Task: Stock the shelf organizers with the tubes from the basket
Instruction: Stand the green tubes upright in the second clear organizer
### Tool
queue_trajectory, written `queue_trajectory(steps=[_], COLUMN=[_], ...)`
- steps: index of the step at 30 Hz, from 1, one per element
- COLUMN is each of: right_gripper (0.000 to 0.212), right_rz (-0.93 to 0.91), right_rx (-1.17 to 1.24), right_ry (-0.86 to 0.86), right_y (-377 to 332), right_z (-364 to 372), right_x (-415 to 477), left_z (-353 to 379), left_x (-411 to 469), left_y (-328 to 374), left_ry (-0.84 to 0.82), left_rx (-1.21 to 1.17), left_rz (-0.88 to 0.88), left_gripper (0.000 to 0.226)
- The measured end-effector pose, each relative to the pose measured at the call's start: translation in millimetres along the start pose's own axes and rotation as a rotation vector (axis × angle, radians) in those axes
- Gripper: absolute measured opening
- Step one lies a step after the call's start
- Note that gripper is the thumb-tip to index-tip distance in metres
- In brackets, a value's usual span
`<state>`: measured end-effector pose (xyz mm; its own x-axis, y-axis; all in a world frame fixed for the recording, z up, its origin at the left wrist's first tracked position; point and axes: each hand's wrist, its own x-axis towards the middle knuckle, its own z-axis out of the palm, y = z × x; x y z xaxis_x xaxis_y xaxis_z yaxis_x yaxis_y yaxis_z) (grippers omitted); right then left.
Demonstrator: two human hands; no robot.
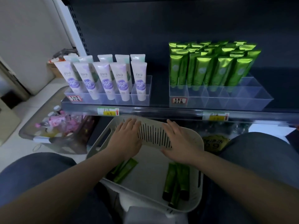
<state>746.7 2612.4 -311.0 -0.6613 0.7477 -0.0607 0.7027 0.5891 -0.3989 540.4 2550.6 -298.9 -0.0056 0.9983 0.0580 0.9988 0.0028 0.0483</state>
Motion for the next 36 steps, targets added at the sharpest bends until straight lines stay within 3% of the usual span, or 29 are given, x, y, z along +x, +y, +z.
queue_trajectory(steps=[12,18,22,32,36], right_gripper=[0.091,0.075,0.084,0.054,0.048], right_rz=[0.110,0.190,0.225,0.263,0.237], right_rx=[-0.055,-0.011,-0.024,-0.206,-0.259], right_ry=[-0.314,-0.483,-0.569,-0.689,-0.695], right_y=[22,32,38,58,66], right_z=[34,55,71,114,124], right_x=[13,25,33,50,53], left_z=[50,74,92,133,145], left_x=[6,20,31,43,44], left_y=[-23,-30,-36,-50,-50], left_ry=[-0.293,-0.451,-0.569,-0.786,-0.783], left_rx=[-0.180,-0.209,-0.226,-0.246,-0.227], left_rz=[-0.154,-0.234,-0.286,-0.413,-0.386], left_gripper=[0.076,0.076,0.068,0.060,0.047])
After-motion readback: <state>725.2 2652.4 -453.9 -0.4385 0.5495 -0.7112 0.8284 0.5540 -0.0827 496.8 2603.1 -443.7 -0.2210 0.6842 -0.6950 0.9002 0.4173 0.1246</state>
